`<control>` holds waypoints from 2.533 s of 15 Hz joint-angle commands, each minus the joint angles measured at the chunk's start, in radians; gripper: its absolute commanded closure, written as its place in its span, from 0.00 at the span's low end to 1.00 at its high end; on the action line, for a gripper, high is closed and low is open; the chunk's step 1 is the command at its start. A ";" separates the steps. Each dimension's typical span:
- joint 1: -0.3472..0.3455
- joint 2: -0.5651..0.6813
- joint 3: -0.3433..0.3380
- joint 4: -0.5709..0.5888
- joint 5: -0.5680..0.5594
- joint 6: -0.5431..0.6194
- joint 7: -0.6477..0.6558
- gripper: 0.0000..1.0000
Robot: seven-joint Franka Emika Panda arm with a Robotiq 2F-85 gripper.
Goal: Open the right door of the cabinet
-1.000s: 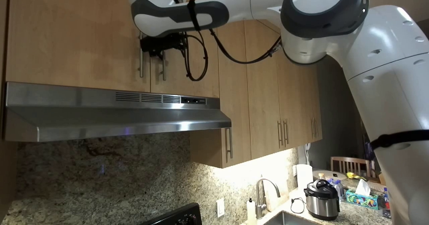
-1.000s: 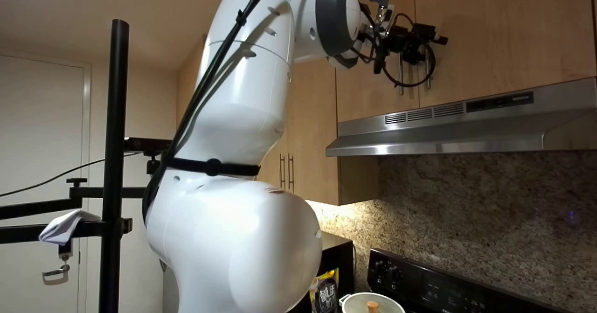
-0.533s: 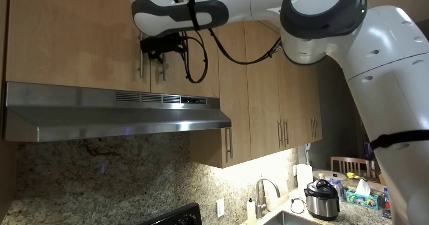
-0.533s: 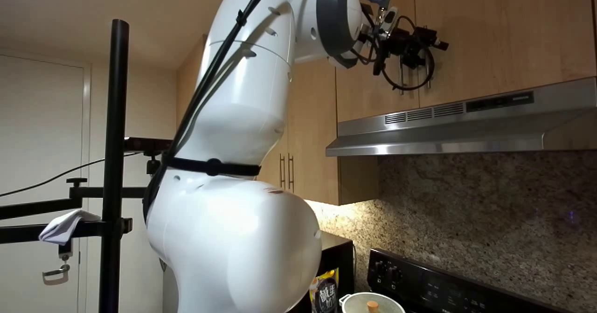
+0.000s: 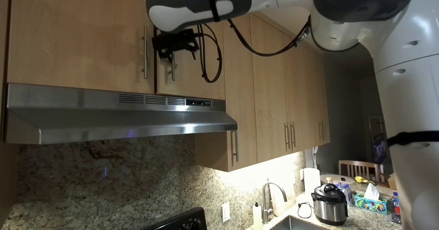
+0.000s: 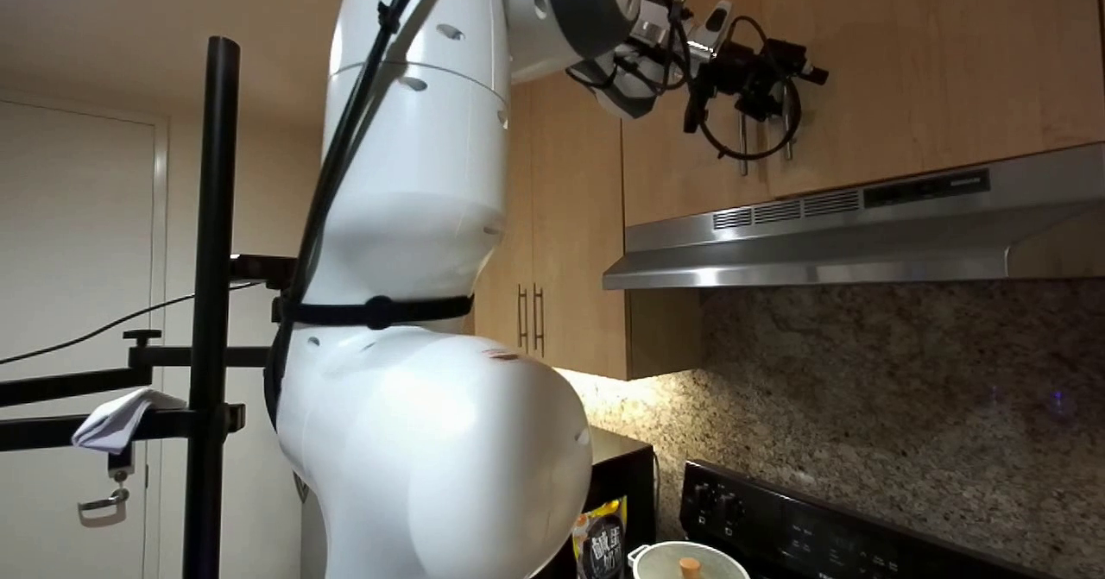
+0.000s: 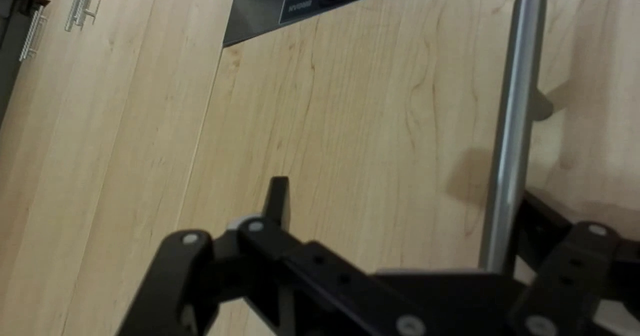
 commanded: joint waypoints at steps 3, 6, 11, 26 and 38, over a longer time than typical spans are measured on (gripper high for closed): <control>-0.030 -0.222 -0.055 -0.230 0.081 0.099 -0.048 0.00; -0.017 -0.290 -0.103 -0.315 0.164 0.233 -0.103 0.00; -0.011 -0.363 -0.140 -0.397 0.238 0.298 -0.215 0.00; -0.026 -0.381 -0.090 -0.420 0.080 0.090 -0.302 0.00; -0.010 -0.338 -0.096 -0.362 0.218 0.229 -0.317 0.00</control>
